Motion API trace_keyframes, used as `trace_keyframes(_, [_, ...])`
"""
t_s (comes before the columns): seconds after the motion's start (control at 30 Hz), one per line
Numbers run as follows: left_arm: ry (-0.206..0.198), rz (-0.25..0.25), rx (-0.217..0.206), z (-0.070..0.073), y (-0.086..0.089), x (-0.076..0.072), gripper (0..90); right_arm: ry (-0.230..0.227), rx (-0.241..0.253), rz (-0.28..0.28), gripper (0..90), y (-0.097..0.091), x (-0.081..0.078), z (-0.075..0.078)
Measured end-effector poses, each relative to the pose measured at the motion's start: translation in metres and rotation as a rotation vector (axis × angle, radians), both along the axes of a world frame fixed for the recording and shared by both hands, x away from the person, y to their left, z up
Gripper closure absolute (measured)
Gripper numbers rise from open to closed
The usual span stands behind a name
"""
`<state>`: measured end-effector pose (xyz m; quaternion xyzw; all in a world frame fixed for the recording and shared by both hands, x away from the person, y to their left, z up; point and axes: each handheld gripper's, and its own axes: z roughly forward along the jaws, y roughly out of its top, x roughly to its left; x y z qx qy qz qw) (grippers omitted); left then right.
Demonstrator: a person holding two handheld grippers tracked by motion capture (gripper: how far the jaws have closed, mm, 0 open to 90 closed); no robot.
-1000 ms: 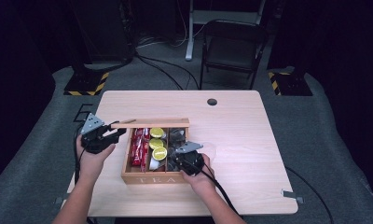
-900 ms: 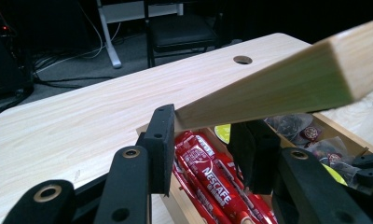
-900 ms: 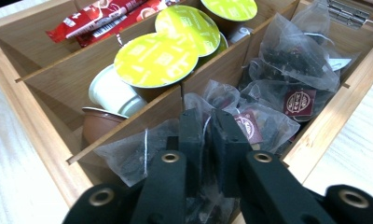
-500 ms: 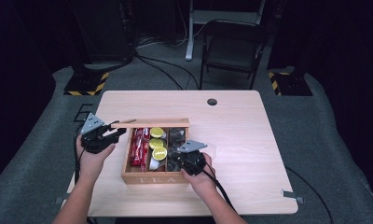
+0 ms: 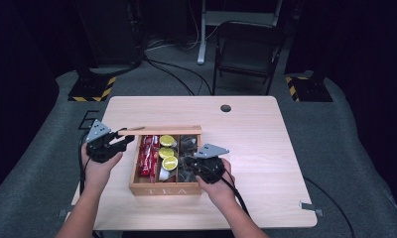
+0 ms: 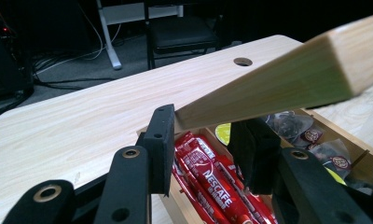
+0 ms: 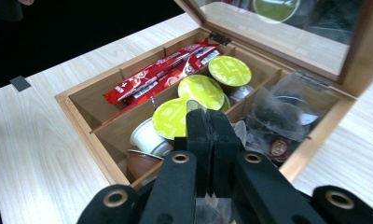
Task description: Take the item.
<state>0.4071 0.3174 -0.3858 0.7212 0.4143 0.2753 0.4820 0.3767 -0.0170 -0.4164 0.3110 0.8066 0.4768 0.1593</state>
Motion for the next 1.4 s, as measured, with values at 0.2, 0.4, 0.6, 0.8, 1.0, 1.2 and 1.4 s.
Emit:
trace_keyframes(0.2, [0.002,0.0,0.001,0.0,0.0,0.0,60.9,-0.021,0.014,-0.027,89.2,-0.016,-0.003,0.011])
trace_keyframes(0.4, [0.003,-0.001,0.003,0.0,0.0,0.0,60.9,-0.05,-0.004,-0.084,89.2,-0.039,0.0,0.017])
trace_keyframes(0.6, [0.003,-0.001,0.003,0.0,0.0,0.0,60.9,-0.037,-0.004,-0.159,89.2,-0.065,0.006,0.014])
trace_keyframes(0.8, [0.003,0.0,0.002,0.0,0.0,0.0,60.8,-0.025,-0.015,-0.191,89.2,-0.078,0.008,0.007])
trace_keyframes(1.0, [0.003,0.0,0.003,0.0,0.0,0.0,60.9,-0.019,-0.024,-0.194,89.2,-0.079,0.01,0.001])
trace_keyframes(1.2, [0.003,0.001,0.003,0.0,0.0,-0.001,60.9,0.001,-0.047,-0.198,89.2,-0.077,0.011,-0.008])
trace_keyframes(1.4, [0.005,0.0,0.005,0.0,0.0,-0.001,60.8,0.01,-0.063,-0.199,89.2,-0.077,0.013,-0.016])
